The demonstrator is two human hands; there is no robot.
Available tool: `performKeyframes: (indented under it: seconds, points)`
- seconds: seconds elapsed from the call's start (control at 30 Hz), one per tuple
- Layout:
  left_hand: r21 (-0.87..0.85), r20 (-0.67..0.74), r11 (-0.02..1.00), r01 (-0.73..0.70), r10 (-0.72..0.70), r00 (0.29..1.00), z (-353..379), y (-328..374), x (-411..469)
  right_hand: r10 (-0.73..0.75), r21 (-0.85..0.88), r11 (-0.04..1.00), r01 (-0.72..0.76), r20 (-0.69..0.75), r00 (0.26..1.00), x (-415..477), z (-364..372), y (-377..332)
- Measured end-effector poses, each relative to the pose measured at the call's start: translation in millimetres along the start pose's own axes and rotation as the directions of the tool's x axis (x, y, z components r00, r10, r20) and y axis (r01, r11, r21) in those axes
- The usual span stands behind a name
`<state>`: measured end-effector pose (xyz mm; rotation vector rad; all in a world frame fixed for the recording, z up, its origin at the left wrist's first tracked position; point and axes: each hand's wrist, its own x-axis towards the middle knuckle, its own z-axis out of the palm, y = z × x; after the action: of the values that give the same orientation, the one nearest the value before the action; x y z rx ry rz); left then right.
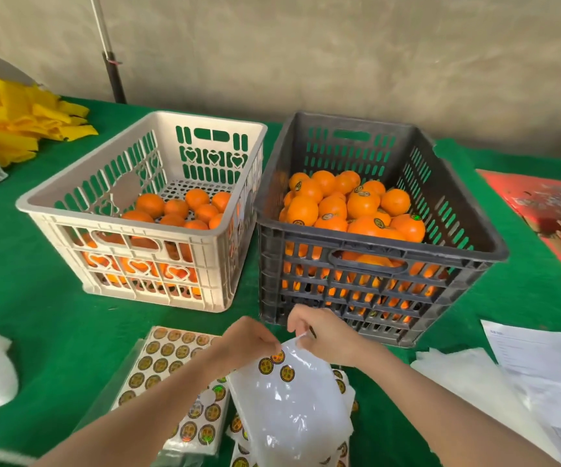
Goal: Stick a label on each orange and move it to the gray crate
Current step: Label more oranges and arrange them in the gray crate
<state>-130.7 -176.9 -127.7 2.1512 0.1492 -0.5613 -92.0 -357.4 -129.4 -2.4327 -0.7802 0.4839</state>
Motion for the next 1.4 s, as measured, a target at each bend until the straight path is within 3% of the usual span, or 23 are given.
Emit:
performKeyframes:
  seconds: [0.07, 0.2, 0.27, 0.4, 0.5, 0.63, 0.73, 0.83, 0.97, 1.07, 1.13, 1.23, 1.33, 1.4]
  points:
    - [-0.052, -0.036, 0.999, 0.013, -0.015, 0.999, 4, 1, 3, -0.032, -0.033, 0.999, 0.031, -0.045, 0.998, -8, -2, -2]
    - [-0.063, -0.091, 0.998, -0.011, 0.006, 0.996, 6, 8, 7, -0.061, -0.3, 0.954, -0.008, -0.218, 0.974, -21, 13, -3]
    - [-0.07, -0.099, 0.997, -0.023, 0.016, 0.995, 7, 10, 7, -0.047, -0.324, 0.945, -0.048, -0.28, 0.959, -23, 22, -8]
    - [-0.116, -0.048, 0.993, -0.027, 0.021, 0.999, 5, 14, 6, 0.065, -0.18, 0.975, -0.13, -0.331, 0.941, -21, 30, -13]
    - [-0.031, 0.048, 0.997, -0.068, 0.07, 0.996, 3, 15, 4, 0.118, -0.073, 0.985, -0.153, -0.357, 0.927, -19, 34, -13]
    - [0.118, 0.07, 0.974, -0.196, 0.188, 0.98, 1, 14, 6, 0.211, 0.158, 0.973, -0.168, -0.312, 0.926, -18, 33, -16]
    - [0.21, 0.093, 0.954, -0.213, 0.197, 0.976, -2, 15, 9, 0.241, 0.185, 0.962, -0.199, -0.246, 0.939, -19, 29, -20]
    - [0.328, 0.17, 0.901, -0.282, 0.237, 0.956, -3, 17, 13, 0.239, 0.085, 0.97, -0.228, -0.161, 0.958, -21, 21, -27]
    - [0.399, 0.212, 0.853, -0.337, 0.271, 0.939, 0, 17, 19, 0.123, -0.362, 0.924, -0.122, -0.019, 0.992, -17, 6, -45]
    - [0.368, 0.211, 0.846, -0.386, 0.329, 0.921, -2, 17, 21, 0.102, -0.493, 0.867, -0.076, 0.026, 0.994, -10, 1, -59]
    - [0.384, 0.226, 0.836, -0.391, 0.326, 0.918, -8, 9, 23, 0.106, -0.411, 0.903, -0.124, -0.067, 0.992, -7, -2, -64]
    - [0.379, 0.255, 0.841, -0.386, 0.307, 0.917, -16, -14, 27, 0.102, -0.134, 0.982, -0.134, -0.226, 0.969, -5, -12, -68]
    - [0.361, 0.208, 0.841, -0.403, 0.348, 0.914, -21, -22, 25, -0.098, 0.017, 0.994, 0.109, -0.311, 0.945, -2, -34, -94]
    - [0.364, 0.099, 0.808, -0.462, 0.46, 0.882, -33, -12, 21, -0.25, 0.039, 0.956, 0.29, -0.407, 0.879, 7, -56, -122]
